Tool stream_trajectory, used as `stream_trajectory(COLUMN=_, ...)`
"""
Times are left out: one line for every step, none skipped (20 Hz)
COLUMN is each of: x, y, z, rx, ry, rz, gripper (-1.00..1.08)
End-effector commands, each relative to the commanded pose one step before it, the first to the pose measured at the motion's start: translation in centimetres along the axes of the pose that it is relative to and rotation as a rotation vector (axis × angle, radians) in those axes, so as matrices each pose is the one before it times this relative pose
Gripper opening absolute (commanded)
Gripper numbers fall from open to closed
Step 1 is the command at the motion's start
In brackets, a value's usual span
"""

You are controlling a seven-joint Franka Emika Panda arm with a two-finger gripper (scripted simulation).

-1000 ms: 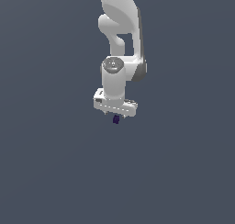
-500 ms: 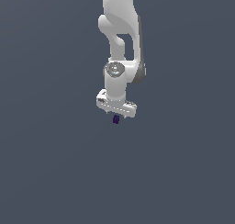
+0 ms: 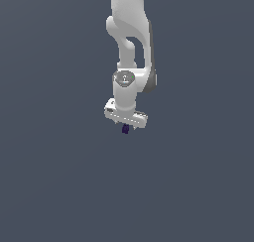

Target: Pick up the object and move it to a goal position.

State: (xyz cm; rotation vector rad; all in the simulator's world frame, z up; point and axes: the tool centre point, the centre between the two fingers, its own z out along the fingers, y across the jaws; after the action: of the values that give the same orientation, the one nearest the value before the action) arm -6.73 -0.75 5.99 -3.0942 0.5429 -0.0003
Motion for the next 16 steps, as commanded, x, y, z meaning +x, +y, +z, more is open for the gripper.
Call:
stream_trajectory(x=-0.083, y=0.04, z=1.095, rx=-0.00033, ry=-0.00063, rz=0.00098, gripper=1.0)
stream_trajectory(x=-0.029, y=-0.013, z=0.533, rx=0.0, ry=0.0, rz=0.0, gripper=1.0)
stream_trajectory(x=-0.011, y=0.021, z=0.473, rx=0.00001, ry=0.00016, rz=0.00067, gripper=1.0)
stream_trajectory(x=-0.014, y=-0.014, z=0.42, rx=0.0, ry=0.0, rz=0.0, gripper=1.0)
stream_trajectory(x=0.006, y=0.021, z=0.348, rx=0.00004, ry=0.00017, rz=0.00067, gripper=1.0)
stream_trajectory(x=0.002, y=-0.014, z=0.296, rx=0.0, ry=0.0, rz=0.0, gripper=1.0)
stream_trajectory(x=0.008, y=-0.013, z=0.236, rx=0.0, ry=0.0, rz=0.0, gripper=1.0)
stream_trajectory(x=0.012, y=-0.012, z=0.18, rx=0.0, ry=0.0, rz=0.0, gripper=1.0)
stream_trajectory(x=0.023, y=0.025, z=0.114, rx=0.00013, ry=0.00017, rz=0.00066, gripper=1.0)
stream_trajectory(x=0.009, y=-0.006, z=0.074, rx=0.0, ry=0.0, rz=0.0, gripper=1.0)
stream_trajectory(x=0.003, y=-0.002, z=0.024, rx=0.0, ry=0.0, rz=0.0, gripper=1.0)
stream_trajectory(x=0.0, y=0.0, z=0.0, rx=0.0, ry=0.0, rz=0.0, gripper=-1.0)
stream_trajectory(x=0.0, y=0.0, z=0.0, rx=0.0, ry=0.0, rz=0.0, gripper=-1.0)
stream_trajectory(x=0.0, y=0.0, z=0.0, rx=0.0, ry=0.0, rz=0.0, gripper=-1.0)
stream_trajectory(x=0.0, y=0.0, z=0.0, rx=0.0, ry=0.0, rz=0.0, gripper=-1.0)
stream_trajectory(x=0.0, y=0.0, z=0.0, rx=0.0, ry=0.0, rz=0.0, gripper=-1.0)
